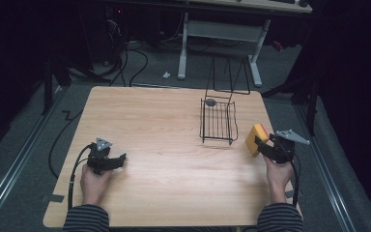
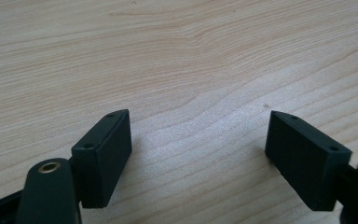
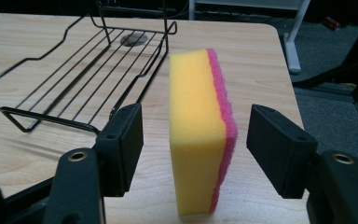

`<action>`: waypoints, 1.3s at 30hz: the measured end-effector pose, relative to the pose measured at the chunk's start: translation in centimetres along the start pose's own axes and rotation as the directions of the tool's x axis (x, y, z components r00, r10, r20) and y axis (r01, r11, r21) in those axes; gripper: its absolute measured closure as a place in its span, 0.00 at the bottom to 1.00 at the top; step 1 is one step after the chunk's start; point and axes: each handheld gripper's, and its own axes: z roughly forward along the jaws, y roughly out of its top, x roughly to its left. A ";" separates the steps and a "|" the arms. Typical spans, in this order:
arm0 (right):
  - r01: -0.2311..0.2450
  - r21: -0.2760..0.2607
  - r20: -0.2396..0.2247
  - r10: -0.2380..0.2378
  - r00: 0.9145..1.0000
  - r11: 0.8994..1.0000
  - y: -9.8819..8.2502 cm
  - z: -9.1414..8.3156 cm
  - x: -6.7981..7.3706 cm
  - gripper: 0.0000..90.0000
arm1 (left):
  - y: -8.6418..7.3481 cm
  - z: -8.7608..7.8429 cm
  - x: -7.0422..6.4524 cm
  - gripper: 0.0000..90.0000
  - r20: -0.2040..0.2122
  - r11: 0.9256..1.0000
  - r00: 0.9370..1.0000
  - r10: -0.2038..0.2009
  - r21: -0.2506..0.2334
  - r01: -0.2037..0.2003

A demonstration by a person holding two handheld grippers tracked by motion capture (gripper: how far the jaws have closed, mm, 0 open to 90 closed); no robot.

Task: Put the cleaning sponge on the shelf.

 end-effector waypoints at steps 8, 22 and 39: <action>-0.008 0.014 -0.008 0.008 1.000 1.000 -0.4 1.4 -0.2 0.41 | 0.0 0.0 0.0 0.26 0.000 1.000 1.000 0.000 0.000 0.000; -0.021 0.055 -0.008 0.021 1.000 0.998 -1.5 3.5 -0.4 0.45 | 0.0 0.0 0.0 0.26 0.000 1.000 1.000 0.000 0.000 0.000; -0.008 0.055 0.018 0.007 1.000 0.998 -2.0 4.5 -0.4 0.61 | 0.0 0.0 0.0 0.26 0.000 1.000 1.000 0.000 0.000 0.000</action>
